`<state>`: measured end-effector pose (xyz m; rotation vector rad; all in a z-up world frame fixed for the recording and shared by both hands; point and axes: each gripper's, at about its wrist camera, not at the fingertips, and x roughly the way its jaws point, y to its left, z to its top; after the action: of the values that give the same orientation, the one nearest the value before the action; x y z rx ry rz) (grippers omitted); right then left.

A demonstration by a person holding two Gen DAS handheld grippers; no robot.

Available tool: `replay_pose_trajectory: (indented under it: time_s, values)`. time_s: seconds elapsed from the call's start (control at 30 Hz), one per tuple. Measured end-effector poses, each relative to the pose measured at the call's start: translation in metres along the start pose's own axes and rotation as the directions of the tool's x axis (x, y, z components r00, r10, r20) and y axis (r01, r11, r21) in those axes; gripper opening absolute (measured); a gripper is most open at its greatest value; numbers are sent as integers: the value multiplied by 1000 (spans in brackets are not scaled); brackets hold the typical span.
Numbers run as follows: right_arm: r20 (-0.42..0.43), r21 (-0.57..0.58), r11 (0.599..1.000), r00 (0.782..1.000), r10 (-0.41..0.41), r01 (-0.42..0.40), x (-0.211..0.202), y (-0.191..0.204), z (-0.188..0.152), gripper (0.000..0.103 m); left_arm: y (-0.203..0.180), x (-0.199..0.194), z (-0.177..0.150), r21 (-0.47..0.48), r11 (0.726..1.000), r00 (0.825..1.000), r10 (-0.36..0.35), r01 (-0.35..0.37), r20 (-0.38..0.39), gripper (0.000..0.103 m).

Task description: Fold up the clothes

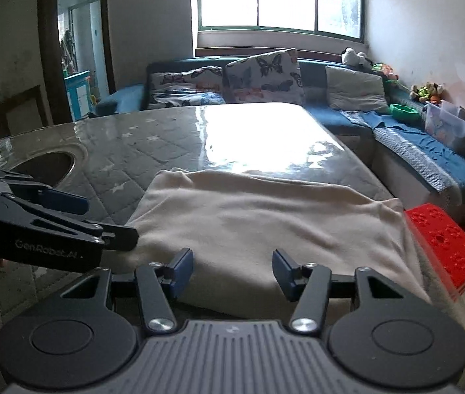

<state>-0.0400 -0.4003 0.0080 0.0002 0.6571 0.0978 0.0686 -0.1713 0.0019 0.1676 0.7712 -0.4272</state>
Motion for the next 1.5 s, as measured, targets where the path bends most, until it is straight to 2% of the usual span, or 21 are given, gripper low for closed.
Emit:
replay_pose_trajectory:
  time_s: [0.4,0.57,0.6,0.87,0.97,1.27,1.5]
  values:
    - [-3,61,997,999,-41,41,-18,-4,-13,71,2,-15,-14,9,1000,1000,-8,8,-10,99]
    - [-7,95,994,999,-52,53,-24,-2,-18,74,3,-21,-21,23,1000,1000,-13,14,-21,103]
    - [-9,100,993,998,-54,55,-25,-2,-19,78,3,-22,-23,27,1000,1000,-16,16,-22,103]
    - [-24,133,987,996,-90,93,-30,2,-27,83,5,-25,-32,31,999,999,-20,21,-46,103]
    - [-31,152,983,995,-98,102,-32,3,-30,83,6,-27,-35,34,999,999,-2,3,-39,103]
    - [-48,163,977,990,-130,136,-36,8,-35,84,14,-28,-45,-10,1000,996,-30,29,-86,103]
    - [-45,176,974,990,-136,142,-41,13,-37,86,16,-34,-50,-23,999,996,-25,24,-82,103]
